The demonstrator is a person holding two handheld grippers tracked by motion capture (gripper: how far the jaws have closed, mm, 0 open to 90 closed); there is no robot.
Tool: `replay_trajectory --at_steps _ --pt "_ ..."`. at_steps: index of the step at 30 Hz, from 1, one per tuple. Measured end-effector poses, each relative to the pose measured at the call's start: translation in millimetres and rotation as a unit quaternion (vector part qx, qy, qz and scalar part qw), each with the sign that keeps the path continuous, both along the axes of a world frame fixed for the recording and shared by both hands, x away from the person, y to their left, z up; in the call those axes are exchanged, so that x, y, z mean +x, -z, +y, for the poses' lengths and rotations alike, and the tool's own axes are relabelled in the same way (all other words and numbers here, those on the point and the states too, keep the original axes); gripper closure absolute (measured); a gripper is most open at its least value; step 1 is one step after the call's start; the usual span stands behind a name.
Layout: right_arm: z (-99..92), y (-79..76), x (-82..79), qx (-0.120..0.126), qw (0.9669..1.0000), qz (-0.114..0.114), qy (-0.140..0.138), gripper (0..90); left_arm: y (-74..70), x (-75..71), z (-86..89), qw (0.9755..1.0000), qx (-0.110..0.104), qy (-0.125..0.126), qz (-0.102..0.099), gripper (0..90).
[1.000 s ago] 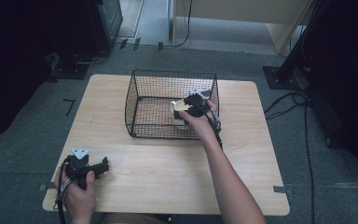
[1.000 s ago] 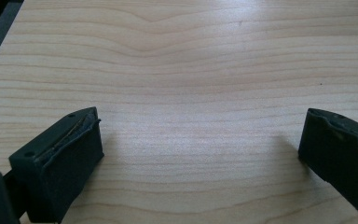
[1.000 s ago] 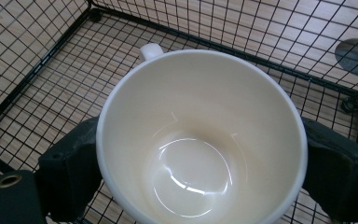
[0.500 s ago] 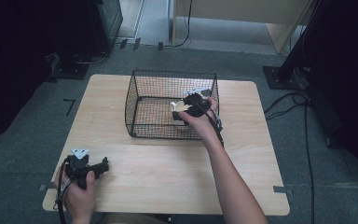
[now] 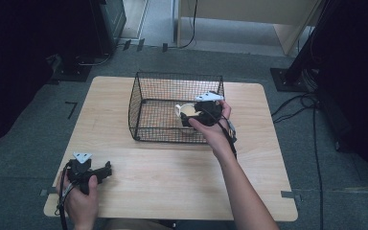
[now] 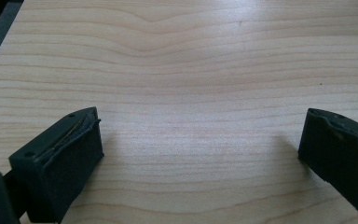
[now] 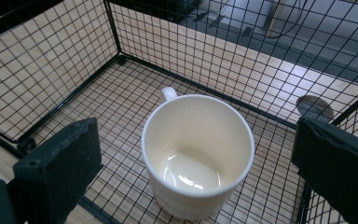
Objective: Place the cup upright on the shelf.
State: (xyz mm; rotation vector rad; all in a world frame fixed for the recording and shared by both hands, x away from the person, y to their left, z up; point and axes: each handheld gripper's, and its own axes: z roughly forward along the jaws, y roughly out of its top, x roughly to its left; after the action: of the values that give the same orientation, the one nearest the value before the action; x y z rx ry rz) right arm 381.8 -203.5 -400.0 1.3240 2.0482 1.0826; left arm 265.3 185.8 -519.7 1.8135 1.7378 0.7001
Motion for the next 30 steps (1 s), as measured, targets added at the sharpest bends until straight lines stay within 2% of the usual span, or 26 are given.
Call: replay_trajectory --at_steps 7,11,15,21,25,30 --pt "-9.9 -0.1 -22.7 0.006 0.9997 -0.023 -0.005 1.4 0.0 0.0 0.0 1.0000 0.000 0.000 0.000 0.0" --pt "-15.2 2.6 -31.2 0.008 0.9996 -0.025 -0.006 1.3 0.0 0.0 -0.1 1.0000 0.000 0.000 0.000 0.0" --pt "-22.8 8.8 -44.6 0.000 0.9996 -0.025 -0.009 0.9 0.2 0.1 -0.2 1.0000 -0.001 -0.001 -0.001 0.0" --pt "-30.3 14.7 -61.0 -0.013 0.9992 -0.037 -0.002 0.9 0.0 0.0 0.1 1.0000 0.001 0.001 0.000 0.0" --pt "-33.8 17.3 -68.2 -0.010 0.9992 -0.038 -0.002 0.9 0.2 0.1 -0.1 1.0000 0.000 0.000 -0.001 0.0" --pt "-47.1 22.8 -84.1 -0.007 0.9991 -0.041 0.000 0.4 0.0 0.0 0.1 1.0000 0.001 0.001 0.000 0.0"
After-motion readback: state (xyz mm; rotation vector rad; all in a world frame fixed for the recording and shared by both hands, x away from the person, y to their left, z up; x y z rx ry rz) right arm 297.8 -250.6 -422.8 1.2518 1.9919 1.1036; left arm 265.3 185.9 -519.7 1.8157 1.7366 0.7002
